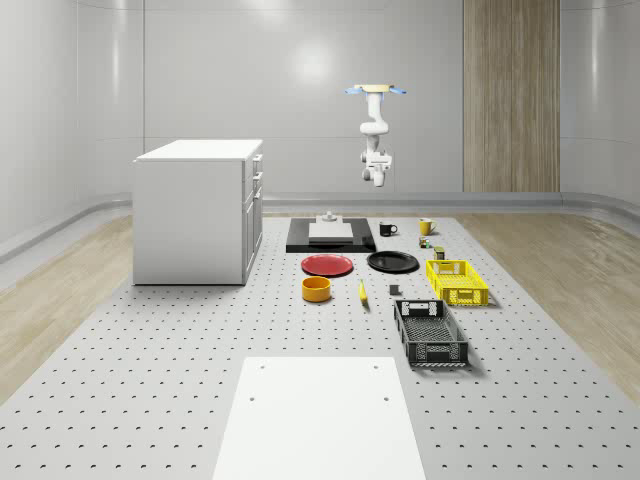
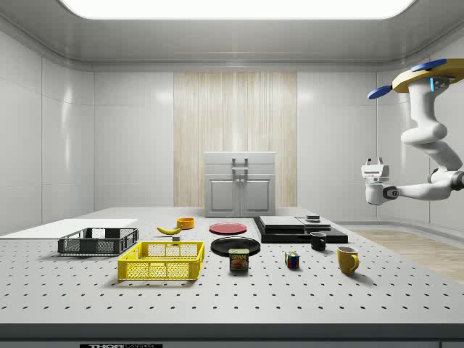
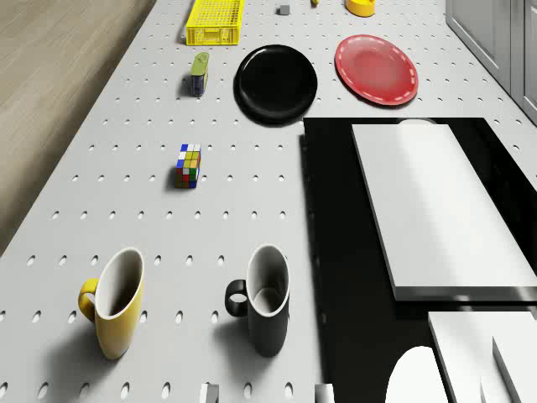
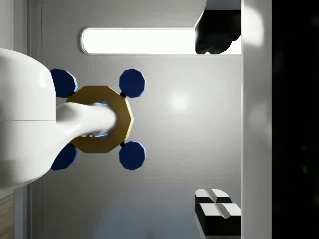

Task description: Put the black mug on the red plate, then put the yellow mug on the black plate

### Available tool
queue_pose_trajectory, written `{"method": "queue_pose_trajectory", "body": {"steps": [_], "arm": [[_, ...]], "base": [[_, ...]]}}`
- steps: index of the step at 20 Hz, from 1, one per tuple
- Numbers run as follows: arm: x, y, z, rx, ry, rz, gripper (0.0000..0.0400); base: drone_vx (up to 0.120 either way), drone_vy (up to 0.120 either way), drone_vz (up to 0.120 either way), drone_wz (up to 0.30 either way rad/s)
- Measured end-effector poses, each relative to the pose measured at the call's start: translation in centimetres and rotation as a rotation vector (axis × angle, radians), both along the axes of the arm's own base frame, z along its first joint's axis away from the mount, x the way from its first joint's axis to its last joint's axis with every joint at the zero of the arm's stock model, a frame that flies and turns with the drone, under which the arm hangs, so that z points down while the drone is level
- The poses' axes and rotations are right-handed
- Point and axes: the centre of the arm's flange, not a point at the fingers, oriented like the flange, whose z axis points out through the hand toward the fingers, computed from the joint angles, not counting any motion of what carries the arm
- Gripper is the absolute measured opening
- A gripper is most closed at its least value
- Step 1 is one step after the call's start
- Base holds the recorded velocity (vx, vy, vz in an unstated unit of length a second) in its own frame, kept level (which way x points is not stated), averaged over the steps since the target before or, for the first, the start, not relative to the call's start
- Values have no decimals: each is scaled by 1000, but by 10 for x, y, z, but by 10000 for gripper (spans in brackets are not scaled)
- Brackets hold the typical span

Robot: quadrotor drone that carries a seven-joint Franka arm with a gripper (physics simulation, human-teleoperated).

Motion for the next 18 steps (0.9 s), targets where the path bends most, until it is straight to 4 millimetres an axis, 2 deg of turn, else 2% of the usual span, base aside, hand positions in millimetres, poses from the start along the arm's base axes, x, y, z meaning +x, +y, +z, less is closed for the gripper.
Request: {"method": "queue_pose_trajectory", "body": {"steps": [10,18], "arm": [[-2,0,66,0,-8,0,400],[-1,0,88,0,-14,0,400]], "base": [[0,0,0,0],[0,0,0,0]]}}
